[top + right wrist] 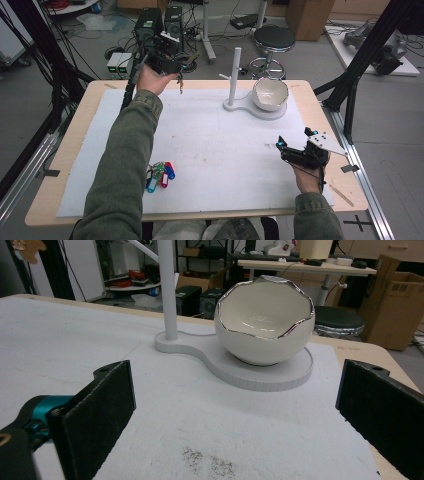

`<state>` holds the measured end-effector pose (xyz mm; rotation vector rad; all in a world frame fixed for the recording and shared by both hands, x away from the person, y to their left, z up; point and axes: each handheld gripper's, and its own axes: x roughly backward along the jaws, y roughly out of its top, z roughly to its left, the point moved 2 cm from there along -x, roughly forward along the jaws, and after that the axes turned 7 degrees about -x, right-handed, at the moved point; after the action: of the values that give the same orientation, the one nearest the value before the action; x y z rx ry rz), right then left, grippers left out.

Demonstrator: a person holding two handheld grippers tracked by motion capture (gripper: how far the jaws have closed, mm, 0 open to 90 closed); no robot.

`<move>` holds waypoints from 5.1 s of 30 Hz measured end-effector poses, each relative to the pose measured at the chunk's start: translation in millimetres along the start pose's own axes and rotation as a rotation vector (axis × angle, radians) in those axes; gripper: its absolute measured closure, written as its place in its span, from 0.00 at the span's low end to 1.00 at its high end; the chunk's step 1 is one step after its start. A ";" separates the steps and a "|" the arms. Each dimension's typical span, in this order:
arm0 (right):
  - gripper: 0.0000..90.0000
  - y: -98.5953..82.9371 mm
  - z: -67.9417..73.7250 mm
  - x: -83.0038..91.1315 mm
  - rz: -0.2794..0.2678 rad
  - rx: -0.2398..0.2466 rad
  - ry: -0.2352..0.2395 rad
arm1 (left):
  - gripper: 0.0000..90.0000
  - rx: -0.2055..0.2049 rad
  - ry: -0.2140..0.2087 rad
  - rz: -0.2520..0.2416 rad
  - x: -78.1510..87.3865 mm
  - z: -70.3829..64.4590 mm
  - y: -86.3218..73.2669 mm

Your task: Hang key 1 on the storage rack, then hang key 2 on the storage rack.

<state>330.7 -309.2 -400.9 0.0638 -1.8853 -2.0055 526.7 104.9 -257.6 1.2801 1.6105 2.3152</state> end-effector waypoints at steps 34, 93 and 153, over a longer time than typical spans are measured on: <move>0.02 -2.4 -3.1 2.5 0.011 0.004 -0.003 | 0.85 -0.033 -0.121 0.044 -77.2 -50.2 -7.6; 0.02 -4.2 -3.0 6.8 0.023 -0.006 -0.008 | 0.05 0.014 -0.153 0.001 -63.7 -56.4 -25.0; 0.02 -4.2 -2.4 4.9 0.024 -0.003 -0.016 | 0.07 0.084 -0.108 -0.053 55.1 -27.0 -140.6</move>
<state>325.7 -312.9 -404.1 0.0238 -1.8839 -1.9986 417.4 174.4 -339.8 1.3364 1.7013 2.1301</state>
